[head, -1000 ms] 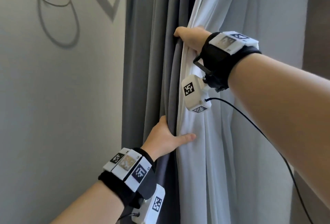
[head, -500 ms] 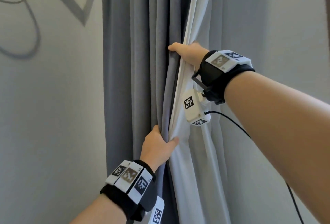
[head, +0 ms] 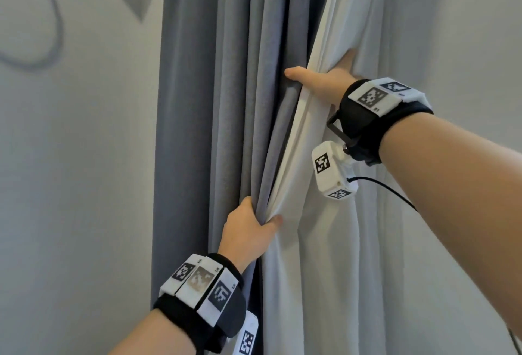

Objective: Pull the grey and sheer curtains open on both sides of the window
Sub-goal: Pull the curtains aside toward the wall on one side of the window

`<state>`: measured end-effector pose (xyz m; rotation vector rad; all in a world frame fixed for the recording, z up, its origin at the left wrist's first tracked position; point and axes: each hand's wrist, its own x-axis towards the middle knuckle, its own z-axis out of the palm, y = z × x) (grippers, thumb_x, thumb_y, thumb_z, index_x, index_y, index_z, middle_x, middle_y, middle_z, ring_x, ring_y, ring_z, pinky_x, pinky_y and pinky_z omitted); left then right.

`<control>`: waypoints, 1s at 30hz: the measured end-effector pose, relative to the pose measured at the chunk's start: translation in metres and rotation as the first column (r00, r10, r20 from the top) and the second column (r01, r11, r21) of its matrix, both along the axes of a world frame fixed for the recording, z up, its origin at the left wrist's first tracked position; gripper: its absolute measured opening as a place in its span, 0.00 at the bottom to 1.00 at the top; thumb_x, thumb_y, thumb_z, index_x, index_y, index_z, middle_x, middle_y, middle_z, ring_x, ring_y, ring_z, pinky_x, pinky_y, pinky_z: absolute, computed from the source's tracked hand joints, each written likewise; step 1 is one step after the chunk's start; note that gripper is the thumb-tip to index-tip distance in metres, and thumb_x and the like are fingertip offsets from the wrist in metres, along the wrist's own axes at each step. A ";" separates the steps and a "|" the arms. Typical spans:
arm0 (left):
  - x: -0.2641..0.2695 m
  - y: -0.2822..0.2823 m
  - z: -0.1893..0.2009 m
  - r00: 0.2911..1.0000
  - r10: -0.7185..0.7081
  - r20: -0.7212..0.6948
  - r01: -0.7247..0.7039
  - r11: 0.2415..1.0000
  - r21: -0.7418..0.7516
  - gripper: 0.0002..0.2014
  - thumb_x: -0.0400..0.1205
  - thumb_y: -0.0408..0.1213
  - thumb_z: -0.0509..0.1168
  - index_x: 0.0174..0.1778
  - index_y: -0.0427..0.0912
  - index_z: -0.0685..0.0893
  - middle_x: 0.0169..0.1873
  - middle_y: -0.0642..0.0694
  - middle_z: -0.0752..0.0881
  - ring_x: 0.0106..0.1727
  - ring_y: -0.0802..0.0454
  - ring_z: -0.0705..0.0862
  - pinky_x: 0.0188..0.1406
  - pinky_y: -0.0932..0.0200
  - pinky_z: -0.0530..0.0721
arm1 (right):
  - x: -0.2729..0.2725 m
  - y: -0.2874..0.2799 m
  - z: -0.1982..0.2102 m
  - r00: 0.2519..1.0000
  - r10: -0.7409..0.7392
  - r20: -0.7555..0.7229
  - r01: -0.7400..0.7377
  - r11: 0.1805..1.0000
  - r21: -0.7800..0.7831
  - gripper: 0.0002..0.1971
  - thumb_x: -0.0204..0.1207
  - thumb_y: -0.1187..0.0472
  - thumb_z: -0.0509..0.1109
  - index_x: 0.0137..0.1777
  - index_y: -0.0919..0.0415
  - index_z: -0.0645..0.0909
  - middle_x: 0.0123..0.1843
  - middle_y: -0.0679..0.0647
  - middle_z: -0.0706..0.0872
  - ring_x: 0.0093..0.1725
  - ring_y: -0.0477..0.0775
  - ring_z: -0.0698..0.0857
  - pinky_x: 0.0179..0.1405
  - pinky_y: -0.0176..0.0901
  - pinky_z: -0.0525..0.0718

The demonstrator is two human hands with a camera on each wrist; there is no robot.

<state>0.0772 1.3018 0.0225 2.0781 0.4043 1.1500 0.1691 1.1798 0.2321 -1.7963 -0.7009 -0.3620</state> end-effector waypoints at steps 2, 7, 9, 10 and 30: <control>0.000 0.007 0.000 1.000 0.007 0.006 -0.007 1.000 -0.001 0.13 0.72 0.45 0.71 0.47 0.52 0.74 0.41 0.57 0.82 0.44 0.54 0.83 0.46 0.57 0.82 | 0.001 0.011 -0.001 0.997 0.081 -0.003 -0.080 0.993 0.084 0.65 0.46 0.29 0.73 0.81 0.59 0.51 0.76 0.62 0.70 0.70 0.66 0.74 0.67 0.60 0.76; -0.002 0.032 0.003 0.999 0.030 0.013 -0.030 0.999 -0.011 0.15 0.72 0.44 0.72 0.52 0.48 0.77 0.46 0.51 0.85 0.47 0.50 0.84 0.48 0.57 0.83 | -0.003 0.039 0.001 0.977 0.209 0.043 -0.211 0.975 0.062 0.62 0.53 0.27 0.70 0.82 0.58 0.49 0.78 0.60 0.69 0.73 0.64 0.72 0.73 0.56 0.72; -0.003 0.047 0.005 0.999 0.037 0.016 -0.037 0.999 -0.017 0.15 0.73 0.44 0.72 0.52 0.48 0.77 0.44 0.52 0.84 0.45 0.53 0.83 0.42 0.62 0.82 | -0.005 0.051 0.001 0.964 0.259 0.062 -0.262 0.963 0.057 0.62 0.54 0.26 0.69 0.82 0.58 0.48 0.79 0.59 0.68 0.75 0.62 0.71 0.74 0.56 0.70; -0.004 0.055 0.005 0.999 0.042 0.015 -0.042 0.999 -0.018 0.15 0.73 0.44 0.72 0.51 0.48 0.76 0.43 0.53 0.83 0.43 0.56 0.83 0.38 0.65 0.80 | -0.006 0.057 0.001 0.959 0.275 0.061 -0.278 0.959 0.046 0.63 0.53 0.24 0.68 0.82 0.58 0.48 0.79 0.59 0.68 0.75 0.62 0.70 0.74 0.57 0.70; 0.006 0.153 0.013 0.976 -0.216 -0.016 0.217 0.973 0.076 0.17 0.70 0.42 0.74 0.49 0.55 0.74 0.44 0.60 0.83 0.44 0.67 0.81 0.36 0.74 0.77 | -0.017 0.142 0.027 0.985 0.120 0.120 -0.141 0.973 0.185 0.67 0.59 0.34 0.75 0.79 0.56 0.26 0.82 0.58 0.58 0.76 0.62 0.67 0.55 0.47 0.77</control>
